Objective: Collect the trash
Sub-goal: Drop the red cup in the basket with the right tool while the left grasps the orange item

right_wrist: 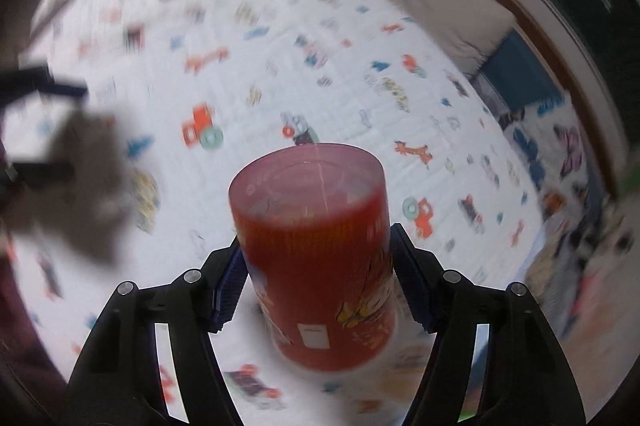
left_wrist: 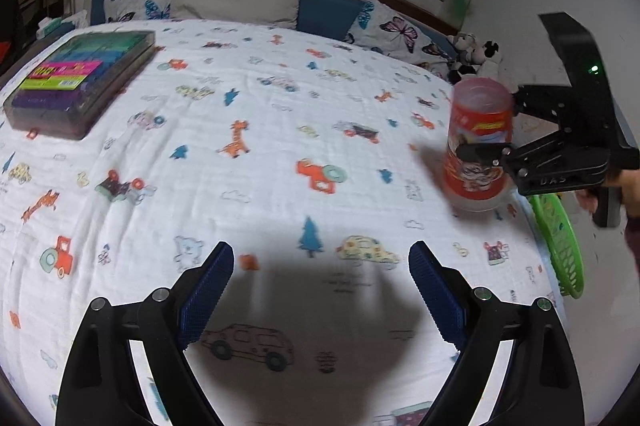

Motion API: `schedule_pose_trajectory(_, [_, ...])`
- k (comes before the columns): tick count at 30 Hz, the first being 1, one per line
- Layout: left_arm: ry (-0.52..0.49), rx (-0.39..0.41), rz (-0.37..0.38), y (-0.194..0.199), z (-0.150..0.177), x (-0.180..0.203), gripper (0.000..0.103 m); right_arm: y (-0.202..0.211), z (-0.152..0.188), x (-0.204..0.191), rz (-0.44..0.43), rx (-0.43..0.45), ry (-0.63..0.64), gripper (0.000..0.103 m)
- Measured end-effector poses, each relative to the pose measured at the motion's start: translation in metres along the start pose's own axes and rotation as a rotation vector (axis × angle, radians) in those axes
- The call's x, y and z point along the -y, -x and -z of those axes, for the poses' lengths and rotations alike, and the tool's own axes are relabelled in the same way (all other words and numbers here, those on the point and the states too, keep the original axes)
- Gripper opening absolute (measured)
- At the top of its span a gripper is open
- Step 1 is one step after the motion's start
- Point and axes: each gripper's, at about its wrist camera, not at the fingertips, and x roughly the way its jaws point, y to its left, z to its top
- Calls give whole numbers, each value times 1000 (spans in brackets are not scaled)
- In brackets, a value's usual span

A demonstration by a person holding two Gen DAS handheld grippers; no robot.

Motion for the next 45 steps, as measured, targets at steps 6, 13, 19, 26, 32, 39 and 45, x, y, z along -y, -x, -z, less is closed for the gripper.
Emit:
schedule_pose_trajectory(6, [-73,5,23,0,-3,35,86,47,36,32,-92,199,-325,67])
schedule_pose_trajectory(13, [-166,-5,52,-11,-7,79,86,95,86,63,-218,376,-607,67])
schedule_pose_trajectory(19, [-240,-37,82,-34,-13,113,86,124,134,77,-196,444,-742,67])
schedule_pose_trajectory(26, [-367,-42,75,-71,-25,147,85,151,196,85,-111,469,-838,67])
schedule_pose_trajectory(32, [-469,-86,78,-100,-31,164,76,163,243,94,-44,468,-906,67])
schedule_pose_trajectory(39, [-531,-116,97,-124,-41,173,72,161,288,109,26,434,-995,67])
schedule_pose_trajectory(45, [-539,-121,129,-132,-39,176,57,155,313,117,82,400,-1048,67])
